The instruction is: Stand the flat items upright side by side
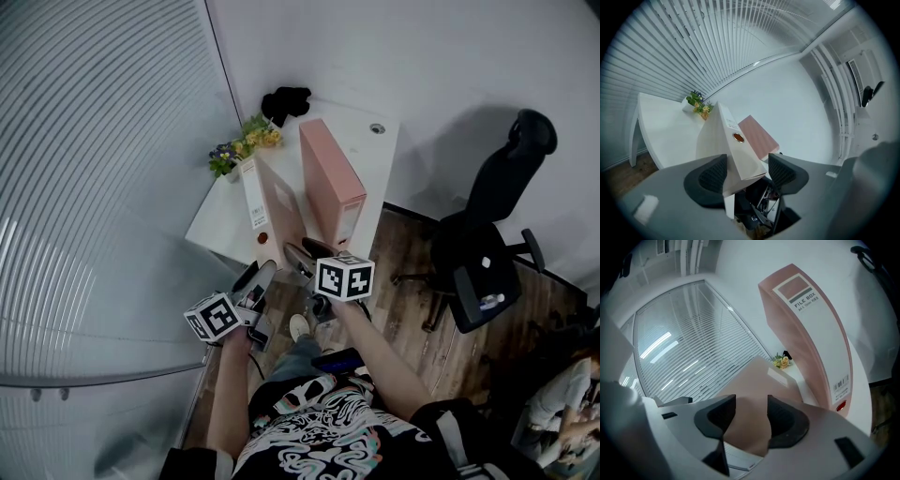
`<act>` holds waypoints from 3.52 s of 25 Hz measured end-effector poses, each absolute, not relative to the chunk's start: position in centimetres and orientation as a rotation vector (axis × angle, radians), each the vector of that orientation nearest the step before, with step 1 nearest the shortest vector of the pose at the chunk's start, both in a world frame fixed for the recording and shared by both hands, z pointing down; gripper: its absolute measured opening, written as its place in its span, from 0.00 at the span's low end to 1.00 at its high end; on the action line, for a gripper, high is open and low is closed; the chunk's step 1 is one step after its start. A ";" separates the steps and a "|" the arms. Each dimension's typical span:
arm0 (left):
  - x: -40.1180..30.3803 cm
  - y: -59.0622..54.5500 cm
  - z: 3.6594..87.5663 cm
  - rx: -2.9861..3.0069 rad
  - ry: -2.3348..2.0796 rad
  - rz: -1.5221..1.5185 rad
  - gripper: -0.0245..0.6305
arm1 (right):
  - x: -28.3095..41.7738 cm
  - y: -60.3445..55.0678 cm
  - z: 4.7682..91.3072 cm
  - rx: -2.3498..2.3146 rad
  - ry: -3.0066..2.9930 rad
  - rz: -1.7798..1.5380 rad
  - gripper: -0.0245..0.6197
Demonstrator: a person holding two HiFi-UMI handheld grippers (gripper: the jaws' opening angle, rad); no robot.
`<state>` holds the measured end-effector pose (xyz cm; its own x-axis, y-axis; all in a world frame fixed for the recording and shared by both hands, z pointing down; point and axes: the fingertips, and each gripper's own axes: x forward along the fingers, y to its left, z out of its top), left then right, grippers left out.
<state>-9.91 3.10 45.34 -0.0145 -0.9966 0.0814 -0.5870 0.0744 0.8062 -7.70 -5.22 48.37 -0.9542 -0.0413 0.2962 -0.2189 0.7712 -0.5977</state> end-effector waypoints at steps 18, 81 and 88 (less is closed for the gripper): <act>-9.6 2.4 44.4 1.627 -1.671 -0.767 0.39 | -7.4 -6.3 48.6 0.232 -2.701 1.104 0.30; -19.9 -6.8 50.2 1.758 -0.934 -0.858 0.36 | -22.0 -12.2 45.2 0.354 -2.305 0.424 0.53; -19.8 -7.9 50.7 1.797 -0.797 -0.832 0.34 | -23.1 -13.7 46.6 0.403 -2.213 0.399 0.55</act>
<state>-19.77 -7.87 50.73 0.5530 -0.8117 -0.1878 -0.1530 -0.3205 0.9348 -23.08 -13.70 46.61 -0.6030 -0.1504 0.7834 -0.4145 0.8982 -0.1466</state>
